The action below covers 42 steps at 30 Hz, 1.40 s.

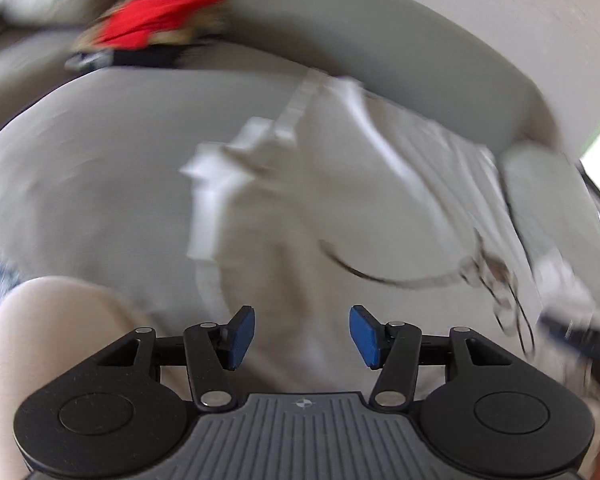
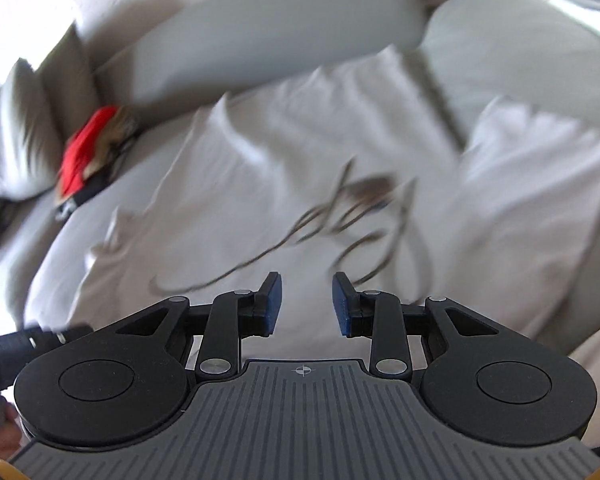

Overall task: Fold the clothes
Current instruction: 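Grasp the shirt's sleeve edge with the left tool and lift it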

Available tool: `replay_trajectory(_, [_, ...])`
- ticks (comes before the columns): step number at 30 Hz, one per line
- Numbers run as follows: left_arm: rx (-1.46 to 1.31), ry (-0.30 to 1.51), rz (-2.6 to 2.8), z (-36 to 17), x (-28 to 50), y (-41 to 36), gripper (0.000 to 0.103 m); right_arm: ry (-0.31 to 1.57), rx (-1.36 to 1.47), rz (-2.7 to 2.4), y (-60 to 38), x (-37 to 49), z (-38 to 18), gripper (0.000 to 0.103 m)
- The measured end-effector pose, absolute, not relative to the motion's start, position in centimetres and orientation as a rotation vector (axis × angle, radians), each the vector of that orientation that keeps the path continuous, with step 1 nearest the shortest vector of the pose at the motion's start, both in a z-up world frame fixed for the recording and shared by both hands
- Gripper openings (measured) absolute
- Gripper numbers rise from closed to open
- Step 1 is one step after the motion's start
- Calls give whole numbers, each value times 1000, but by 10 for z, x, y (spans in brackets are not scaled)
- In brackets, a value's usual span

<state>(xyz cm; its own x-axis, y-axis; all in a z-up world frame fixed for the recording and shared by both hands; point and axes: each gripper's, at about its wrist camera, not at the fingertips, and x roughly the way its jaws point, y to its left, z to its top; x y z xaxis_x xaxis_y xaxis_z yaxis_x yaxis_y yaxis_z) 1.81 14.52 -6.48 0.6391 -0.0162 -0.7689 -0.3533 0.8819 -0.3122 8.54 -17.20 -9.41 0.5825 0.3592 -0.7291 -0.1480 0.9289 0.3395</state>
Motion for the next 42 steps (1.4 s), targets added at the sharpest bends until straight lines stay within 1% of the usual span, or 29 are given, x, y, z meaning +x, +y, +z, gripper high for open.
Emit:
replay_trajectory(5, [-867, 769, 236, -76, -6, 211, 54, 957, 248, 394, -143, 91, -113, 35])
replay_trajectory(7, [-941, 765, 210, -85, 1, 218, 54, 971, 266, 393, -140, 95, -119, 35])
replay_trajectory(9, [-1007, 773, 187, -96, 11, 220, 58, 986, 293, 382, -139, 99, -125, 35])
replay_trajectory(15, [-1204, 792, 114, -127, 40, 226, 56, 988, 290, 383, -140, 103, -129, 35])
replay_trajectory(19, [-1375, 648, 102, -148, 48, 232, 56, 988, 294, 383, -142, 105, -130, 34])
replay_trajectory(23, [-1536, 513, 101, -168, 59, 240, 58, 982, 280, 389, -141, 106, -131, 34])
replay_trajectory(25, [-1576, 431, 103, -171, 61, 243, 50, 981, 280, 395, -142, 106, -131, 34])
replay_trajectory(27, [-1518, 361, 81, -162, 60, 249, 26, 981, 288, 397, -143, 105, -132, 34])
replay_trajectory(28, [-1481, 342, 79, -158, 60, 251, 20, 982, 291, 398, -143, 106, -132, 34])
replay_trajectory(29, [-1429, 348, 104, -151, 59, 251, 3, 982, 295, 398, -144, 106, -133, 34])
replay_trajectory(30, [-1377, 354, 130, -144, 58, 250, 0, 983, 295, 399, -144, 106, -133, 34])
replay_trajectory(32, [-1232, 372, 208, -126, 51, 244, 0, 984, 296, 401, -144, 107, -133, 34])
replay_trajectory(35, [-834, 437, 371, -90, 37, 223, 0, 985, 302, 403, -145, 108, -134, 35])
replay_trajectory(37, [-624, 541, 511, -83, 37, 202, 0, 987, 307, 402, -146, 109, -134, 35])
replay_trajectory(39, [-540, 655, 556, -89, 44, 193, 12, 988, 309, 405, -146, 109, -134, 35])
replay_trajectory(40, [-625, 655, 528, -95, 38, 200, 17, 989, 311, 407, -147, 109, -134, 35])
replay_trajectory(41, [-711, 653, 499, -101, 32, 206, 33, 989, 314, 409, -148, 109, -134, 35])
replay_trajectory(42, [-796, 650, 468, -107, 26, 213, 39, 989, 318, 411, -149, 109, -134, 34])
